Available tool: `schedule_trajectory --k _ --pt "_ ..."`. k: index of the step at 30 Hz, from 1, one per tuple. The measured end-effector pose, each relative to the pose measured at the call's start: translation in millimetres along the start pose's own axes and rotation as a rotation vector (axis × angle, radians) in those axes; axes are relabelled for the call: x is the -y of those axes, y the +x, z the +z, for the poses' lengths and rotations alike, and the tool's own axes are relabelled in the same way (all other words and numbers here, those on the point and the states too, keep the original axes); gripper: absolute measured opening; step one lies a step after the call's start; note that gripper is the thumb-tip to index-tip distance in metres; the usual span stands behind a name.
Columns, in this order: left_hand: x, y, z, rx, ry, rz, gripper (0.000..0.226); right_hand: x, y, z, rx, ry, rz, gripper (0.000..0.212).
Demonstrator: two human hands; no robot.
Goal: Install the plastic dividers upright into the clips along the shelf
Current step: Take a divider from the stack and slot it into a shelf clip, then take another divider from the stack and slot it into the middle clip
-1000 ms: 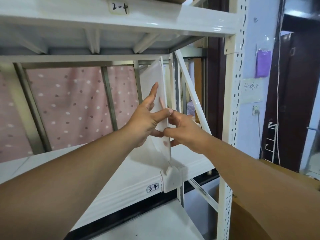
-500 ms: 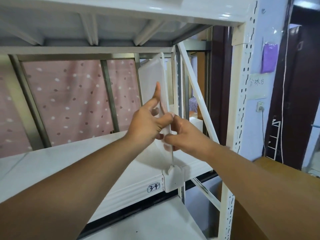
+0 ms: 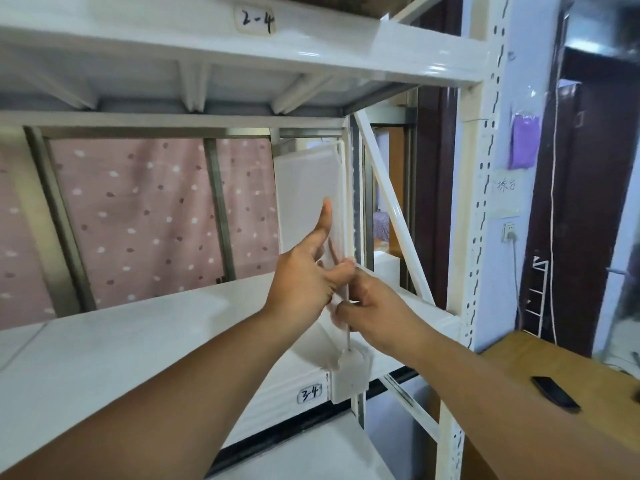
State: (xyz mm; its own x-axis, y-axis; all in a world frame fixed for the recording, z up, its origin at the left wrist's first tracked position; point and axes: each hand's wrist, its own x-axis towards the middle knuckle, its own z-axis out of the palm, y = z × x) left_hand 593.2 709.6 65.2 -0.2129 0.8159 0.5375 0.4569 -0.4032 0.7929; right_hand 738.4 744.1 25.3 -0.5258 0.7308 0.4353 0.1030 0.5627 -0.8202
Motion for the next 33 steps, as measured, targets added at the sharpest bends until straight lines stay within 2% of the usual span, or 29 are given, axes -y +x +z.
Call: schedule_trajectory --k 4,8,11,12,14,15,17,19,21,25,28,33 --pt "-10 -11 0 -0.004 -0.027 0.003 0.095 8 -9 9 -0.054 -0.01 -0.005 0.039" --pt "-6 -28 0 0.071 -0.121 -0.116 0.088 12 -23 27 -0.21 -0.142 0.062 0.025" --pt "4 -37 -16 0.104 -0.261 -0.247 0.063 27 -34 28 -0.352 -0.193 0.077 0.031" --pt "9 -39 -27 0.086 -0.249 -0.27 0.053 35 -37 26 -0.436 -0.228 0.06 0.037" --pt "23 -42 -58 0.039 -0.13 -0.27 0.043 53 -43 26 -0.64 -0.473 -0.019 0.044" --pt "28 -42 -73 0.024 -0.042 -0.252 0.045 61 -45 27 -0.717 -0.623 -0.085 0.046" --pt "37 -42 -106 -0.003 0.149 -0.221 0.053 78 -44 37 -0.765 -0.829 -0.266 0.046" --pt "41 -40 -141 -0.022 0.319 -0.213 0.061 90 -37 56 -0.687 -0.937 -0.41 0.047" --pt "42 -41 -175 -0.02 0.409 -0.216 0.063 99 -25 80 -0.525 -0.974 -0.416 0.052" --pt "47 -55 -245 0.074 0.568 -0.273 0.059 115 14 134 -0.132 -0.963 -0.197 0.075" --pt "48 -70 -297 0.101 0.692 -0.358 0.066 127 42 177 0.101 -0.929 -0.04 0.084" --pt "48 -95 -380 0.059 0.829 -0.458 0.072 141 75 237 0.252 -0.71 0.08 0.091"
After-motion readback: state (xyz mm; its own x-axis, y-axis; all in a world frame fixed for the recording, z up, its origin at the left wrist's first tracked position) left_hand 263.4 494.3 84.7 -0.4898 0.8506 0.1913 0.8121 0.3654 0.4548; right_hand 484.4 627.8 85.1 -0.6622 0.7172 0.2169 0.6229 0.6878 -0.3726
